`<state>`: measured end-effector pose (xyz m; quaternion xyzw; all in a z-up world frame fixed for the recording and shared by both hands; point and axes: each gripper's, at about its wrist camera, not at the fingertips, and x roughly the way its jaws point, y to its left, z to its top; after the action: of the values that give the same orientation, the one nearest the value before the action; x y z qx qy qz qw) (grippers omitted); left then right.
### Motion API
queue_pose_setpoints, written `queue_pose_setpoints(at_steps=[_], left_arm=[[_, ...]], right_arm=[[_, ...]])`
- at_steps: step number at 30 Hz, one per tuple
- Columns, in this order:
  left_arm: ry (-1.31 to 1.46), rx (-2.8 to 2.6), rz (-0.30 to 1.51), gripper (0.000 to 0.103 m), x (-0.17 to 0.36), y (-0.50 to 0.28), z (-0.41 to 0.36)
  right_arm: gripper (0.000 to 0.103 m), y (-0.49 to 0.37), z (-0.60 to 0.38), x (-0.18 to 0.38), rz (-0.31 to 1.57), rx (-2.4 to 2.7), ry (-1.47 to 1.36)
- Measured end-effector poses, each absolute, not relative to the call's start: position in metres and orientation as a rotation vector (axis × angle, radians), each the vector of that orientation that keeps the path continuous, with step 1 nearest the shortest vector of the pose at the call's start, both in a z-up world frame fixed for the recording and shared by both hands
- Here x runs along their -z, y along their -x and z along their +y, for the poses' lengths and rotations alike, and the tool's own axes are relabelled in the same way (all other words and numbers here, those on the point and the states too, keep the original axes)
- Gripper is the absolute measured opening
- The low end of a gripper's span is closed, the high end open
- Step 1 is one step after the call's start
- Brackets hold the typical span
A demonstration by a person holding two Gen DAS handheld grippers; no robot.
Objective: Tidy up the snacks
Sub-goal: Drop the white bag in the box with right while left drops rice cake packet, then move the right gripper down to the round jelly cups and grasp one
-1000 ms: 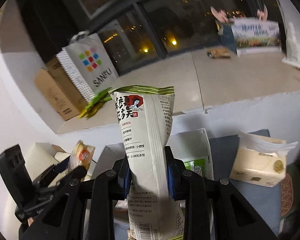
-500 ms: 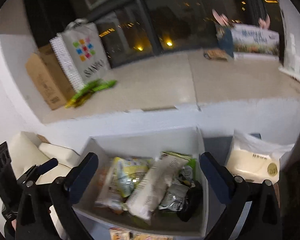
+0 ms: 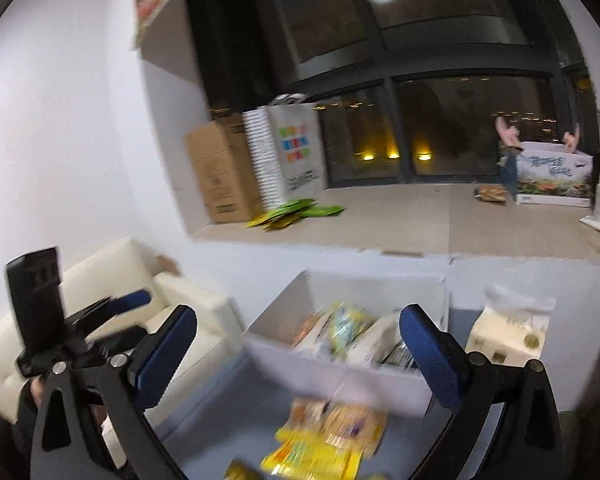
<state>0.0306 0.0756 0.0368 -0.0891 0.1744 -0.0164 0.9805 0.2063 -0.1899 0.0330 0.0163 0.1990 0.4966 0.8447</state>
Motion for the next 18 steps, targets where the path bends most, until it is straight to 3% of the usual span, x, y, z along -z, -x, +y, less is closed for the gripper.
queue_pose_setpoints(at_steps=[7, 12, 18], left_arm=[[0.186, -0.004, 0.404, 0.103, 0.010, 0.013, 0.059], [0.176, -0.027, 0.521, 0.103, 0.055, 0.023, 0.051], [0.179, -0.037, 0.529, 0.103, 0.058, 0.022, 0.046]], right_arm=[[0.103, -0.142, -0.251, 0.017, 0.412, -0.993, 0.001], [0.103, -0.127, -0.261, 0.076, 0.526, -0.959, 0.007], [0.103, -0.144, -0.244, 0.125, 0.706, -0.902, 0.059]])
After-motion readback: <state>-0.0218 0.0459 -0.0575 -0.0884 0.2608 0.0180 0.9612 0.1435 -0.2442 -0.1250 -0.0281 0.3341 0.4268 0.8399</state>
